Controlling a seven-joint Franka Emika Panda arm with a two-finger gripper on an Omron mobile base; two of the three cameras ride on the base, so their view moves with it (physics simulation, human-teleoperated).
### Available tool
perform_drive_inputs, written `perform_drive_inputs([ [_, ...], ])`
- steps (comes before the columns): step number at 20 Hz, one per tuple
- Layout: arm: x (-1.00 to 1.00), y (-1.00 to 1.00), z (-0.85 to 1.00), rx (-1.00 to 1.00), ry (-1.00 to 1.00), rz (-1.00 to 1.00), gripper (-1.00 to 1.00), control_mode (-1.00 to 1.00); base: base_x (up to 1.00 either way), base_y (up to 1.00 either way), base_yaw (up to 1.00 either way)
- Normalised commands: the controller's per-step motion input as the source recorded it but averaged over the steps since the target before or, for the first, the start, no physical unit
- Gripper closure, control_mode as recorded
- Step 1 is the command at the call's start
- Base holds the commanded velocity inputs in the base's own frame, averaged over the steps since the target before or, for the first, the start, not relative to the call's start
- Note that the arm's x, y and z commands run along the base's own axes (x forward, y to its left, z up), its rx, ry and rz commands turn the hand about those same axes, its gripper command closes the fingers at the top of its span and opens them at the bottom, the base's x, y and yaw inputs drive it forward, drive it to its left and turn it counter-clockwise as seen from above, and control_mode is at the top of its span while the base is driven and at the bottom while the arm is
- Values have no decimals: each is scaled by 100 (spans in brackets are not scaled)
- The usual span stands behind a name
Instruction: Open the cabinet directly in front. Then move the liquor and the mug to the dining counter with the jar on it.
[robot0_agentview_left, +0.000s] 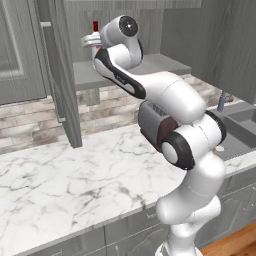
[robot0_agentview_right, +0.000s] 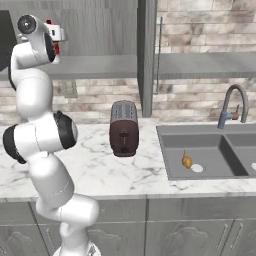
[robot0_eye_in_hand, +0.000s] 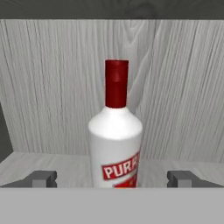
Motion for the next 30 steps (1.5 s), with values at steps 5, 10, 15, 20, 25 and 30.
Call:
perform_drive_inputs([
  [5,29,14,-4,-1,0,0,-100,-100,0,0,0],
  [10,25,5,-3,-1,0,0,-100,-100,0,0,0],
  [15,22,0,-1,0,0,0,-100,-100,0,0,0],
  [20,20,0,-1,0,0,0,-100,-100,0,0,0],
  [25,20,7,-2,-1,0,0,-100,-100,0,0,0],
  [30,9,6,-2,0,0,0,100,-100,0,0,0],
])
